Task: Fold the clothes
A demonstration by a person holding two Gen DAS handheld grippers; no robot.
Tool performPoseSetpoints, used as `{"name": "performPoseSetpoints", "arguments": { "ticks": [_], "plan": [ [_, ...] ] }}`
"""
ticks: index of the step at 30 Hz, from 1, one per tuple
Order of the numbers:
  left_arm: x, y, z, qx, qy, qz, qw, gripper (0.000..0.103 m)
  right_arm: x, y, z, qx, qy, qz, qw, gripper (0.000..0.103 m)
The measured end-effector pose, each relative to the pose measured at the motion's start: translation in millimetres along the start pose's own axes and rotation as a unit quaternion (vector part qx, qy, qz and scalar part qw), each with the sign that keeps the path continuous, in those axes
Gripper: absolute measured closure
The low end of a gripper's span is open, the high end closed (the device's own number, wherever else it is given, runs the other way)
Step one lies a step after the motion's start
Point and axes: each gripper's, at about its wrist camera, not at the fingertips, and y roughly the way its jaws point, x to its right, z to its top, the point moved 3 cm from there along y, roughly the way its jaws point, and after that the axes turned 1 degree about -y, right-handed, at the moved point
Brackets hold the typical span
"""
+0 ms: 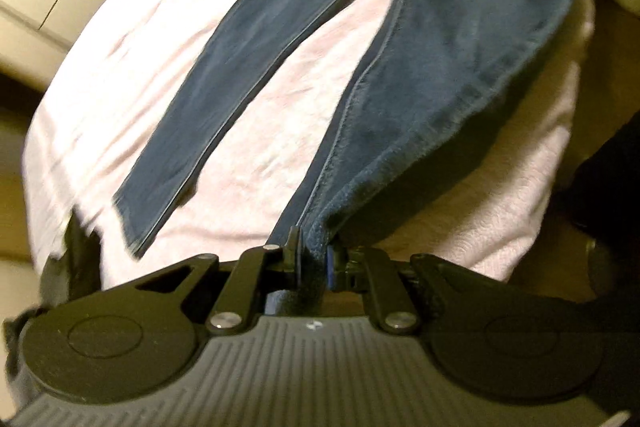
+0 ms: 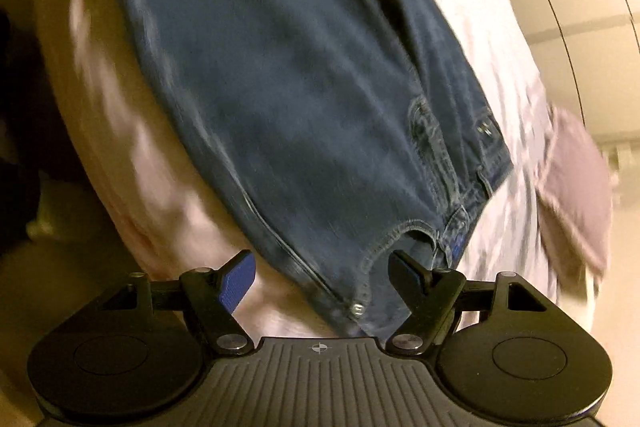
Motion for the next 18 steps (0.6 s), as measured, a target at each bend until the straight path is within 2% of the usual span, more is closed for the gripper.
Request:
{"name": "performPoseSetpoints", "arguments": {
  "ticks": [3,6,9,10,11,13,18],
  "plan": [
    [4,0,0,-0.038,-0.017,0.018,0.999,0.093,7,23,-33,0.019,-0.047,0.014,0.999,0.027],
    [6,-2,1,-0.065,-0.026,0.033,0.997,0.093,16,37,-55,0.039,-0.069,0.009,0.997,0.029],
    [5,-4,6,-0.08,-0.04,0.045,0.995,0.093,32,34,-61,0.053,-0.055,0.02,0.997,0.054],
    [4,-4,8,-0.082,-0.047,0.047,0.9944,0.093,37,32,-61,0.057,-0.049,0.027,0.997,0.074],
    [0,-7,10,-0.082,-0.05,0.049,0.9941,0.093,43,29,-61,0.06,-0.044,0.034,0.997,0.083],
    [-9,-16,15,-0.079,-0.057,0.055,0.9937,0.094,54,24,-62,0.068,-0.033,0.046,0.996,0.087],
    [-50,-40,25,-0.06,-0.082,0.074,0.9921,0.094,122,-29,-52,0.102,0.008,0.011,0.995,0.09]
  ]
}}
